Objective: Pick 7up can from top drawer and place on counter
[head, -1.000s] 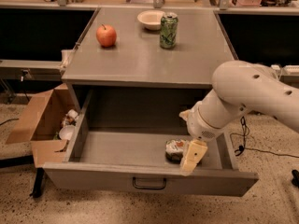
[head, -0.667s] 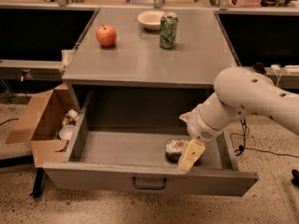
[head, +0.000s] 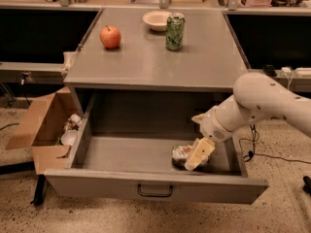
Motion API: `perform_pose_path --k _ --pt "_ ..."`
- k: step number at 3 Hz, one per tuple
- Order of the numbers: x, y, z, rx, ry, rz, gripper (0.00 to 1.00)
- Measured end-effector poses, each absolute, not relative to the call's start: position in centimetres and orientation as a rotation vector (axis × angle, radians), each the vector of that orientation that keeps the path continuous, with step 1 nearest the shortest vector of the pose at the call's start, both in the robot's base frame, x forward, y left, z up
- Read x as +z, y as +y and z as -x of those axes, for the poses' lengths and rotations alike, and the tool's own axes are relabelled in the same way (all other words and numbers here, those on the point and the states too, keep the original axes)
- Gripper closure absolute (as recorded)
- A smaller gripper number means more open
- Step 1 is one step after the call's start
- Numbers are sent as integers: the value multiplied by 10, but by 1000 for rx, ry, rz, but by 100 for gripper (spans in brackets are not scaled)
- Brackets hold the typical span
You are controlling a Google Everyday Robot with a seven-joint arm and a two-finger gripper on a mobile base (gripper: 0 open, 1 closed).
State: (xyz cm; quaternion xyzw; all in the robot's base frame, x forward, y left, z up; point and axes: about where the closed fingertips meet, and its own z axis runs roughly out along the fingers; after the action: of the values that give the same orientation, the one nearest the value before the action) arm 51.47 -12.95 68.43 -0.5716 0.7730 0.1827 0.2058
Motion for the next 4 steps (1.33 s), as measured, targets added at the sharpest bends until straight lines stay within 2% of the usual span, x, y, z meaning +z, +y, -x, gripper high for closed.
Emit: perform_pose_path --k 2,4 --pt "674 -136 -540 508 2197 1513 0" --pt "643 -119 -536 341 2267 1629 0"
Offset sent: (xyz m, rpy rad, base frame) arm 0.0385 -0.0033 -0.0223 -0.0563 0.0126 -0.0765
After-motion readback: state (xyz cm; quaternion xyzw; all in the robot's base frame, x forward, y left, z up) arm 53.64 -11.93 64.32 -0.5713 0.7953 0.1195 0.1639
